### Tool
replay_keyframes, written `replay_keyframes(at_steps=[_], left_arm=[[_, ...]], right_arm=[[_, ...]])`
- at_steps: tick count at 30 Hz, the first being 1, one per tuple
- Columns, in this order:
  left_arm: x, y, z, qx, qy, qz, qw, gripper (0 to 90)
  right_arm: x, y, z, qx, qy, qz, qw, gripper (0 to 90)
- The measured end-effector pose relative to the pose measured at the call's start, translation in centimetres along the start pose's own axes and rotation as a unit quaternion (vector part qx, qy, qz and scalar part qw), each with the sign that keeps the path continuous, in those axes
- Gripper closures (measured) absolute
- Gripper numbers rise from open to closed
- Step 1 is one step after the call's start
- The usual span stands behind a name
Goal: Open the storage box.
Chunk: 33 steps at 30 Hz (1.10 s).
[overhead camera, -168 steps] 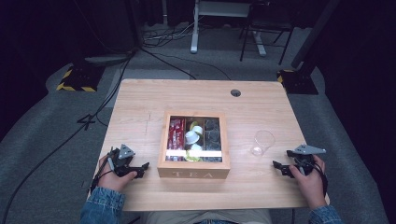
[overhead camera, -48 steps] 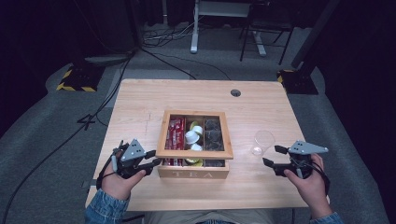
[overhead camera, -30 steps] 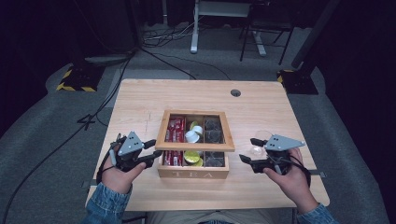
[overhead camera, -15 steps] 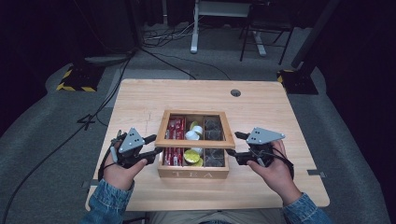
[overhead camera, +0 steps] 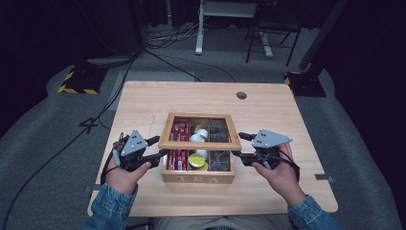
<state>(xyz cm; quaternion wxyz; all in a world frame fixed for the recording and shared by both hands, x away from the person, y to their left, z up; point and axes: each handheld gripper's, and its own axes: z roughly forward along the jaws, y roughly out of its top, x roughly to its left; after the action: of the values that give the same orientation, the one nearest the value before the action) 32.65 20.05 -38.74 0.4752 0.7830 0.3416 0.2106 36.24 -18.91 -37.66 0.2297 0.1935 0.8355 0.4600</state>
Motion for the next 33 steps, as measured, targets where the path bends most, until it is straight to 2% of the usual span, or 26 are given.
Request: replay_keyframes(at_steps=[4, 16, 18, 23, 28, 33], left_arm=[[0.3, -0.2, -0.3, -0.002, 0.007, -0.004, 1.0000, 40.8], [1.0, -1.1, -1.2, 0.006, 0.022, -0.007, 0.9997, 39.9], [1.1, -1.6, -1.6, 0.011, 0.029, -0.009, 0.9995, 39.9], [1.3, -2.7, -2.8, 0.016, 0.043, -0.022, 0.9987, 39.9], [1.6, -3.2, -3.9, 0.011, 0.051, -0.038, 0.9979, 39.7], [1.9, -3.7, -4.2, 0.012, 0.059, -0.051, 0.9969, 39.5]], right_arm=[[-0.4, 0.8, -0.2, -0.009, -0.001, -0.001, 1.0000, 46.3], [-3.1, 3.8, -0.3, -0.027, 0.004, 0.004, 0.9996, 53.6], [-3.5, 4.3, -0.3, -0.026, 0.003, 0.002, 0.9996, 54.2], [-4.6, 5.5, 0.2, -0.030, 0.004, -0.002, 0.9996, 55.2], [-5.6, 6.2, 1.0, -0.038, 0.009, 0.006, 0.9992, 57.7], [-6.4, 6.8, 1.5, -0.042, 0.006, 0.005, 0.9991, 59.6]])
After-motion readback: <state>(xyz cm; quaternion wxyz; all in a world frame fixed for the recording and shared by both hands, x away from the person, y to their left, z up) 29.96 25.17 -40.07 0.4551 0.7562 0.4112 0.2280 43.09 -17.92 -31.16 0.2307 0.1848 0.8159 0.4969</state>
